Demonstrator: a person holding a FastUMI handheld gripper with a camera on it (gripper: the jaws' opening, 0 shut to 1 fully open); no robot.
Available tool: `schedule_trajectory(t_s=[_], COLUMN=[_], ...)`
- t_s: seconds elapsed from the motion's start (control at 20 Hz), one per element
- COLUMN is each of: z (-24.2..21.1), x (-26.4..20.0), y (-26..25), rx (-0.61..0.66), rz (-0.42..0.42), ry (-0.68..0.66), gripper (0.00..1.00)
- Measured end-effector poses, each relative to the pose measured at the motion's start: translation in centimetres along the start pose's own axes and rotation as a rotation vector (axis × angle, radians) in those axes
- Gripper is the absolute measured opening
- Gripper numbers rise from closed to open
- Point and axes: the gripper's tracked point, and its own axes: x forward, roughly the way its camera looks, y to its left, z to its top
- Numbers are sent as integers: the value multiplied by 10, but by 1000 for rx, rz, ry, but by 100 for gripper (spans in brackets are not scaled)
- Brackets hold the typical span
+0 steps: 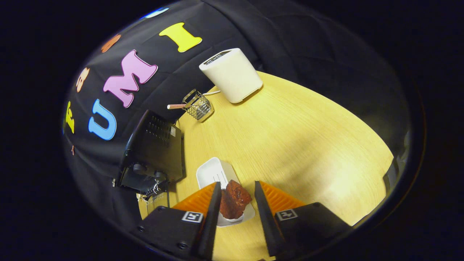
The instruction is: Open the toaster oven, put the food inside, and close the toaster oven door.
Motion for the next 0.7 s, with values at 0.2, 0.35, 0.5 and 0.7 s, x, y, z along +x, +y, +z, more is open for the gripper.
schedule_trajectory(t_s=[0.2, 0.35, 0.5, 0.7], z=[1, 6, 9, 17], x=[5, 0, -2, -18], y=[1, 9, 9, 19], rx=[12, 82, 104, 116], rz=[23, 62, 61, 69], ry=[27, 31, 29, 8], gripper=[36, 22, 15, 15])
